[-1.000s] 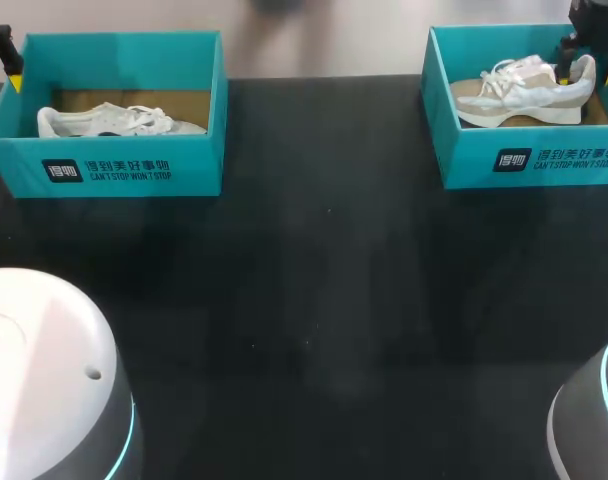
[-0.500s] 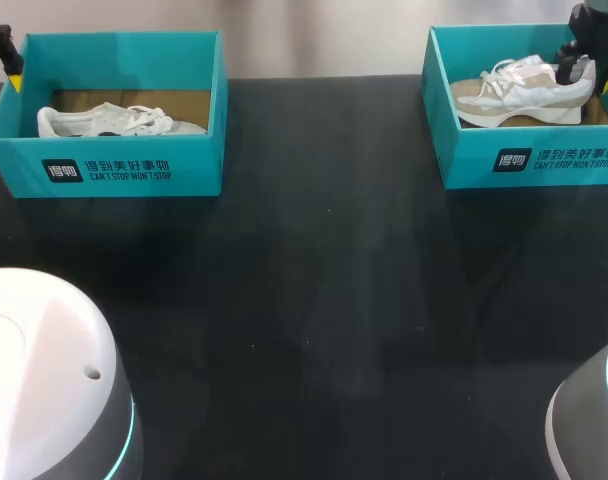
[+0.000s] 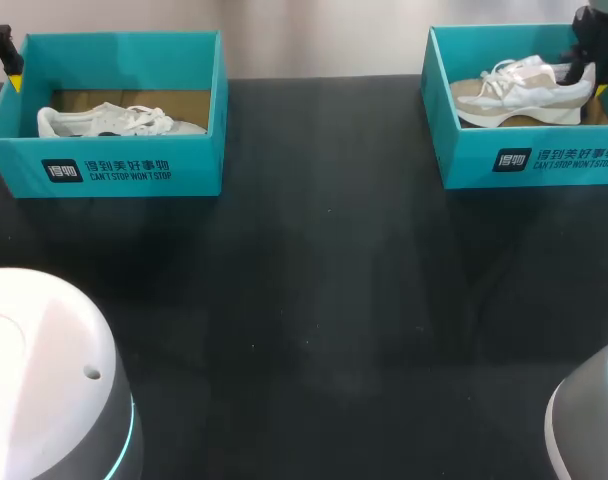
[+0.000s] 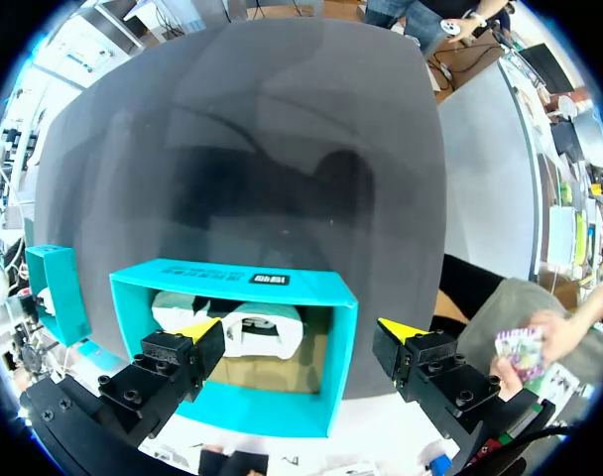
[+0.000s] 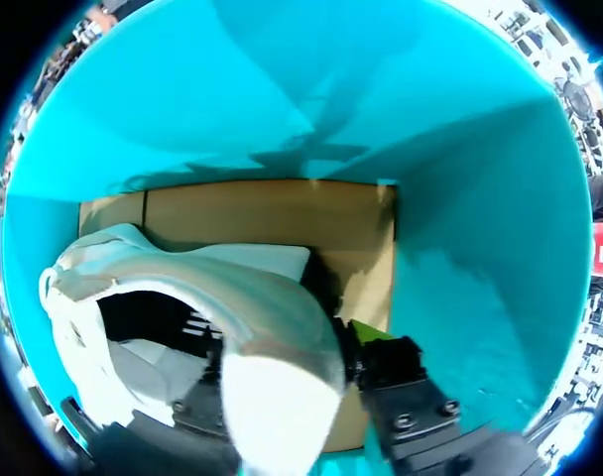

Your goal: Take the shoe out of the shoebox, open the shoe tongue, remove and reinsert the insole, then place the shoe into the shoebox

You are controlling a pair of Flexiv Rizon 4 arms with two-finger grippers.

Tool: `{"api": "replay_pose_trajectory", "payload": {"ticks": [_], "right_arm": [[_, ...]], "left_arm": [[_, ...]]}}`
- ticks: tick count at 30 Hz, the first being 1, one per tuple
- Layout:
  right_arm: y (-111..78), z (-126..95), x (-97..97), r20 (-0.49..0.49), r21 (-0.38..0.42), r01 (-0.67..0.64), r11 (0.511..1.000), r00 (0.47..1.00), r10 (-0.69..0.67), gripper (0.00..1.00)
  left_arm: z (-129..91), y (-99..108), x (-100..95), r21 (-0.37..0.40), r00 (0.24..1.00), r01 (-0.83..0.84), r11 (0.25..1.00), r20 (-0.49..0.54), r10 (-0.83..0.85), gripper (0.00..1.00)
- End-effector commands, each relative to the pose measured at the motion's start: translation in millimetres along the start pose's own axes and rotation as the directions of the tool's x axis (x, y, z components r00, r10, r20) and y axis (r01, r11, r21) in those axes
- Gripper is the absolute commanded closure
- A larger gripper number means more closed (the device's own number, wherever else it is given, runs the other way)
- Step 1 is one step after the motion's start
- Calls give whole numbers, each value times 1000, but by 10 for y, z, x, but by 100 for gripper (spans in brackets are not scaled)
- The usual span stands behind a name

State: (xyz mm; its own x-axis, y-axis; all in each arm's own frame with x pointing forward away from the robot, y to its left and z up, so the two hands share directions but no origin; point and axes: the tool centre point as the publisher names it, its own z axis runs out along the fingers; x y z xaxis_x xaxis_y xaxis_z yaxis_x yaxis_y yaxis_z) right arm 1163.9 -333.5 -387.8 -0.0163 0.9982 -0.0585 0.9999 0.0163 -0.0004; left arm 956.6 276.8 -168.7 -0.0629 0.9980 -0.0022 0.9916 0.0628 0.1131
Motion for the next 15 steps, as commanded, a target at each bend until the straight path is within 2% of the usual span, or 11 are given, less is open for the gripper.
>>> {"api": "replay_pose_trajectory", "payload": {"ticks": [1, 8, 15], "right_arm": [[63, 12, 44, 10, 29, -1, 1000, 1000, 0, 100], [15, -126, 42, 26, 13, -17, 1000, 1000, 17, 100], [-71, -544, 22, 56, -5, -56, 998, 997, 56, 100]], "left_arm": [[-5, -14, -4, -3, 1000, 0, 1000, -3, 0, 0], [-5, -14, -4, -3, 1000, 0, 1000, -3, 0, 0], [-5, -14, -4, -3, 1000, 0, 1000, -3, 0, 0]]}}
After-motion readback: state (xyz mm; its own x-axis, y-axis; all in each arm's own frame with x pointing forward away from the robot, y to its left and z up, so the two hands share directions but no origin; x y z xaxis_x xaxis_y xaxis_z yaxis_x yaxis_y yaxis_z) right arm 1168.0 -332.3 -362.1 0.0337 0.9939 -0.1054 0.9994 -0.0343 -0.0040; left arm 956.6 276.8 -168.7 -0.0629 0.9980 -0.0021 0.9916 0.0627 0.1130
